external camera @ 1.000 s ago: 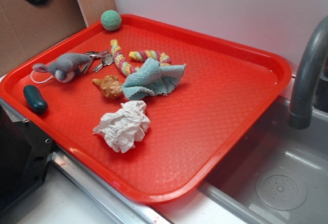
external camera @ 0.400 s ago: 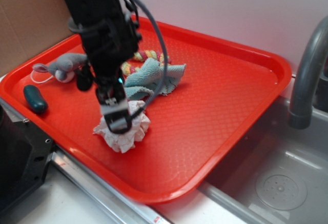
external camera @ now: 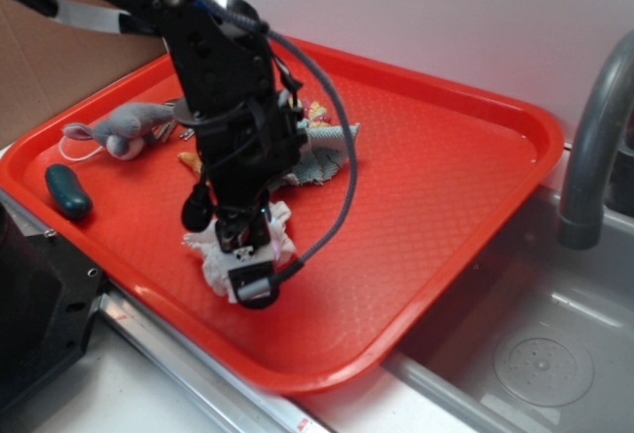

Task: Grab the white paper.

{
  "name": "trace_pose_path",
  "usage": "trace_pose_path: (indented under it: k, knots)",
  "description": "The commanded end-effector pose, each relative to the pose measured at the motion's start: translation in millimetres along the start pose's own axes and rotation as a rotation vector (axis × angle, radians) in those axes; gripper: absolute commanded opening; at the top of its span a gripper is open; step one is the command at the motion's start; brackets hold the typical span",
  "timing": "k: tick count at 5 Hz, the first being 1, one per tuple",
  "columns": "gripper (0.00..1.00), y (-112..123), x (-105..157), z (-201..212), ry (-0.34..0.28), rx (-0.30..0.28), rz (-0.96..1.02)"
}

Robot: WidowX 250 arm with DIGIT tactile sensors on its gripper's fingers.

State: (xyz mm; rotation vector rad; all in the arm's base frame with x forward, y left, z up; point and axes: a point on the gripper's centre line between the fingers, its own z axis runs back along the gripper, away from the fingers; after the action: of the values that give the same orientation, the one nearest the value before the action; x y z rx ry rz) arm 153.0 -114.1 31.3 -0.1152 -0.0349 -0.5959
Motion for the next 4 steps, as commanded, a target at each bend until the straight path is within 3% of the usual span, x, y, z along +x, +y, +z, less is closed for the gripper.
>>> trace_pose_path:
  k: [1,2,3,4]
  knots:
    - [0.0,11,-10,-12,-0.001,-0.067,0.102]
    - [0.0,18,-20,7,-0.068,-0.077,0.168]
    - [0.0,32,-40,61,-0.081,0.047,0.399]
    - [0.0,44,-56,112,-0.18,0.051,0.595]
